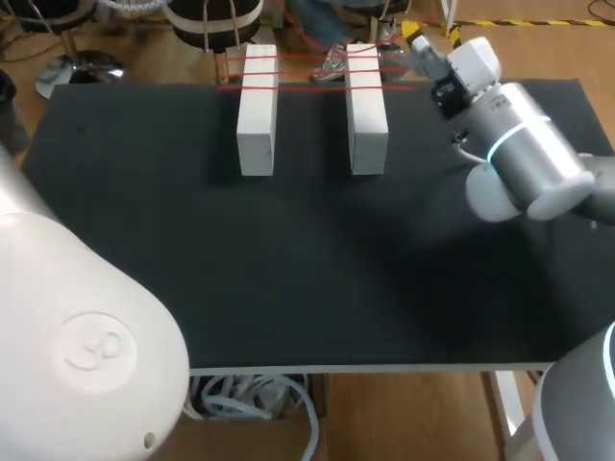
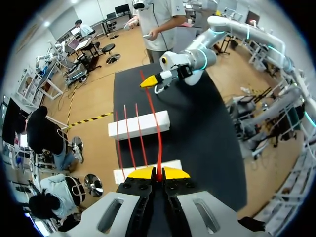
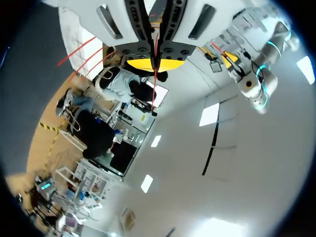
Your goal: Grab the tape and strap the tape.
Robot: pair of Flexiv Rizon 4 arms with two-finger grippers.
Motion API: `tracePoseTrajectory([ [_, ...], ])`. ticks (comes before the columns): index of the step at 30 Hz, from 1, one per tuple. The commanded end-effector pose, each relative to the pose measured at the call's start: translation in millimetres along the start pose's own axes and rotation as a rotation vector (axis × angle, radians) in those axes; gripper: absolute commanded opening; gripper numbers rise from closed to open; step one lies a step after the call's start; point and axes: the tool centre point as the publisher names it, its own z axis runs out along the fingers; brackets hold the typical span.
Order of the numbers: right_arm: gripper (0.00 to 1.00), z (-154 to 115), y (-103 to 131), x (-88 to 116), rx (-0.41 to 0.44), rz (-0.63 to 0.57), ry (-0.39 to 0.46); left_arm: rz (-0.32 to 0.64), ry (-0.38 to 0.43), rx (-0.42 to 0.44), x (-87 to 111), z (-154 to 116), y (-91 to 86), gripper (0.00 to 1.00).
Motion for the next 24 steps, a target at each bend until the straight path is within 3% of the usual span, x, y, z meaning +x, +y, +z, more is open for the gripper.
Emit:
tracePoseTrajectory([
  [1,0.00,4,11,15,0.140,-0.196,-0.073,0.005,0.016,-0.019,-4.9,-5,-2.9,0.00],
  [7,0.00,6,16,22,0.135,-0.431,-0.125,0.005,0.016,-0.019,-4.9,-5,-2.9,0.00],
  [14,0.00,3,14,25,0.136,-0.596,-0.133,0.005,0.016,-0.019,-4.9,-5,-2.9,0.00],
  [15,0.00,2,14,26,0.136,-0.588,-0.132,0.005,0.016,-0.019,-4.9,-5,-2.9,0.00],
  [17,0.00,3,16,27,0.098,-0.442,-0.086,0.005,0.016,-0.019,-4.9,-5,-2.9,0.00],
  [24,0.00,3,16,27,0.098,-0.442,-0.086,0.005,0.016,-0.019,-4.9,-5,-2.9,0.00],
])
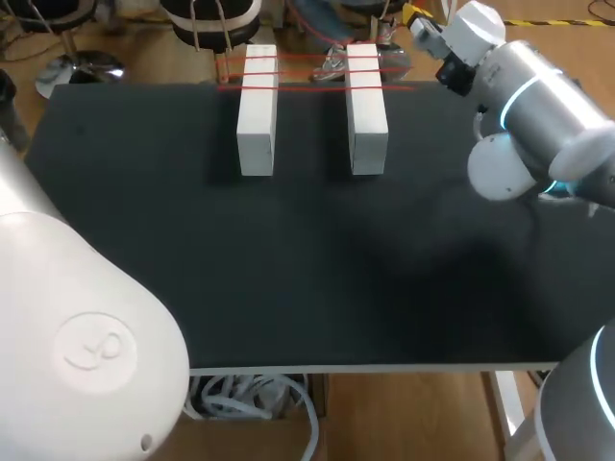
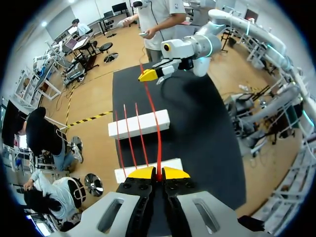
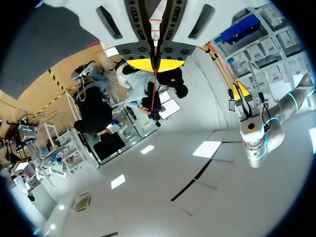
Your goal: Grab the tape and strap the tape.
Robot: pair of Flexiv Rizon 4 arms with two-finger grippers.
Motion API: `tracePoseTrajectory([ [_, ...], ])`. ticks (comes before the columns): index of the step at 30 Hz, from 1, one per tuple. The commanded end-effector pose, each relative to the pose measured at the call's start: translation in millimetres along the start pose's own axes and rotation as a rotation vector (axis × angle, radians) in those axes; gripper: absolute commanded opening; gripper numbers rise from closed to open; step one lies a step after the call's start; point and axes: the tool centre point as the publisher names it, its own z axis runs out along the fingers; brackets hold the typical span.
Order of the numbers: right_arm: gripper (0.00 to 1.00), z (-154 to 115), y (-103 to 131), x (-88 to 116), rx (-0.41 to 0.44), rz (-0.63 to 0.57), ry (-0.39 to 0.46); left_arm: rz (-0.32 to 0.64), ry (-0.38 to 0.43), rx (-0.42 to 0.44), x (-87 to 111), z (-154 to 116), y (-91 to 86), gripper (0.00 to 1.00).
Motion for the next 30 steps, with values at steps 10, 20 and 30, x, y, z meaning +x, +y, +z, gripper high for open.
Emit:
tracePoseTrajectory([
  [10,0.00,0,9,12,0.171,-0.273,-0.185,0.000,0.002,-0.003,0.0,-1,-0.4,0.00],
  [20,0.00,16,27,48,0.444,-1.017,-0.556,0.000,0.002,-0.003,0.0,-1,-0.4,0.00],
  [30,0.00,22,17,66,0.480,-1.181,-0.515,0.000,0.002,-0.003,0.0,-1,-0.4,0.00],
])
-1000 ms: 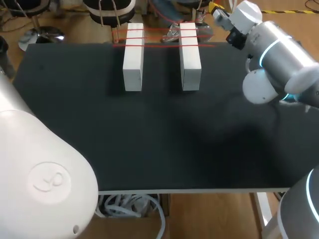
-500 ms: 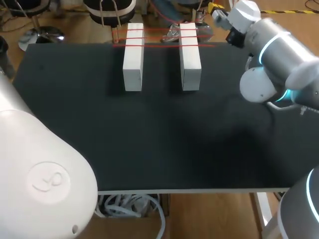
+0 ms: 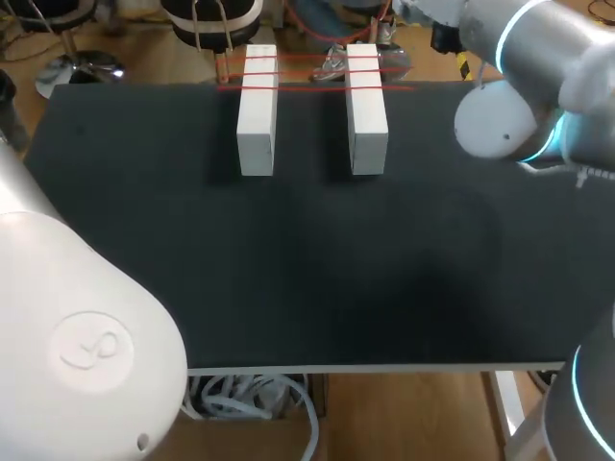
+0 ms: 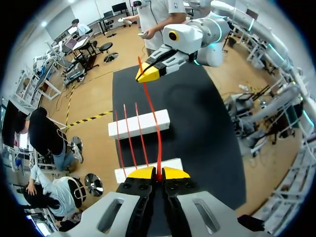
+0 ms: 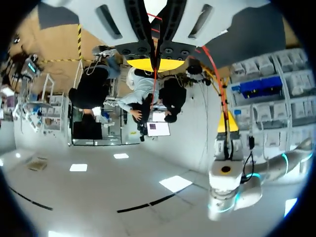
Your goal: Grab the tape and strap the tape.
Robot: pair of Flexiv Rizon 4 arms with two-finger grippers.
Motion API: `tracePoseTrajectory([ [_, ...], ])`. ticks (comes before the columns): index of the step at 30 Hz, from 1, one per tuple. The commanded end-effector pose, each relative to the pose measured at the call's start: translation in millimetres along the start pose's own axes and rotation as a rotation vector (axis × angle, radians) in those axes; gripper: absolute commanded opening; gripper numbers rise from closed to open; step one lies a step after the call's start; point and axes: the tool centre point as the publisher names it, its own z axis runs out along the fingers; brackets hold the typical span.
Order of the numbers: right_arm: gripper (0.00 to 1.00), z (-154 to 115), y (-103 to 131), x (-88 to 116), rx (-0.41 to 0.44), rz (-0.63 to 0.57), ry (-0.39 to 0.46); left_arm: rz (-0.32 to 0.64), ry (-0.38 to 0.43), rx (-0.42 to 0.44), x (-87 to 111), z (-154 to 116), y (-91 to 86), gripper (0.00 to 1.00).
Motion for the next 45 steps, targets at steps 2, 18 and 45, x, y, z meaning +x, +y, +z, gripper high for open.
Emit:
tracePoseTrajectory([
  [2,0.00,-3,4,5,0.320,-0.417,-0.429,-0.001,0.002,-0.003,0.1,-1,-0.4,0.00],
  [18,0.00,7,14,14,0.344,-0.388,-0.481,-0.001,0.002,-0.003,0.1,-1,-0.4,0.00],
  [45,0.00,17,32,30,0.666,-0.496,-0.554,-0.001,0.002,-0.003,0.1,-1,-0.4,0.00],
])
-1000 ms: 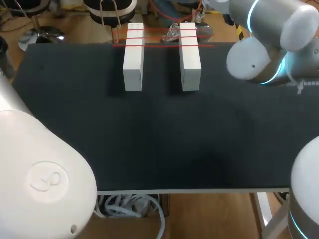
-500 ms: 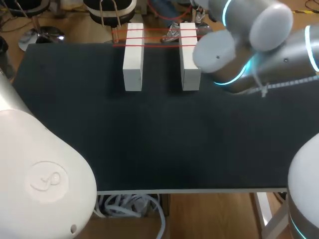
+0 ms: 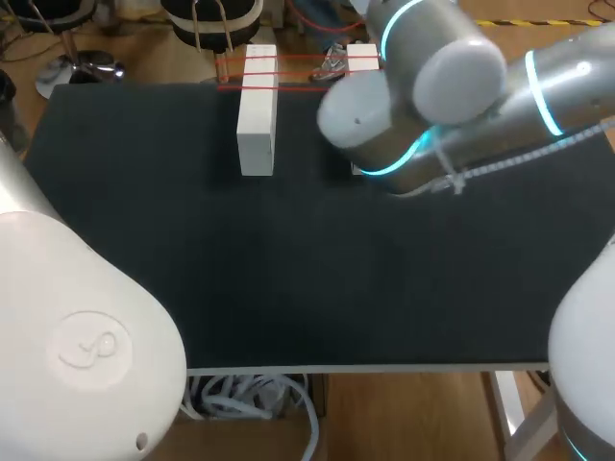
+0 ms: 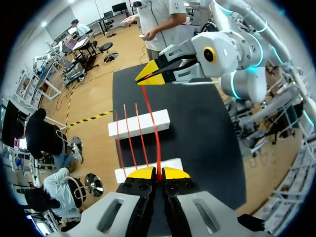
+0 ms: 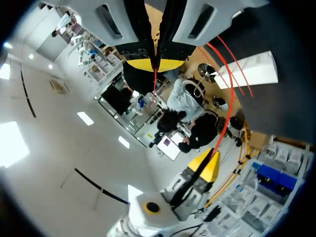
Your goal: Grab the tape and strap the tape.
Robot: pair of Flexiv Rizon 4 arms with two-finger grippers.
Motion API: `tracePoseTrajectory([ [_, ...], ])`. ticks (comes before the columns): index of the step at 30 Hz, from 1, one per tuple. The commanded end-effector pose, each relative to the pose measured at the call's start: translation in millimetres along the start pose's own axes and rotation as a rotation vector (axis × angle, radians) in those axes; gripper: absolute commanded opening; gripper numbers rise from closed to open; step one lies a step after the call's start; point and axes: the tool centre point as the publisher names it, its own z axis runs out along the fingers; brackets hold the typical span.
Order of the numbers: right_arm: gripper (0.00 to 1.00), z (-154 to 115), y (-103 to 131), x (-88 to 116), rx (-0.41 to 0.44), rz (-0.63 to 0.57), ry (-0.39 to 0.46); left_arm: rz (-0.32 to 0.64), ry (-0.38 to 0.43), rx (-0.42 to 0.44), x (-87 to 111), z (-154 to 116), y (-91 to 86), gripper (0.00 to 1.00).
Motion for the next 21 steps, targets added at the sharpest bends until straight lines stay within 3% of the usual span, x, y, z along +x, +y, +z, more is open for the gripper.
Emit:
tracePoseTrajectory([
  [1,0.00,4,6,6,0.595,0.089,-0.035,-0.001,0.002,-0.002,0.1,-1,-0.4,0.00],
  [15,0.00,6,18,24,0.615,0.137,0.015,-0.001,0.002,-0.002,0.1,-1,-0.4,0.00],
  [19,0.00,5,23,24,0.657,0.091,0.037,-0.001,0.002,-0.002,0.1,-1,-0.4,0.00],
  [21,0.00,3,25,23,0.690,-0.008,0.070,-0.001,0.002,-0.002,0.1,-1,-0.4,0.00],
])
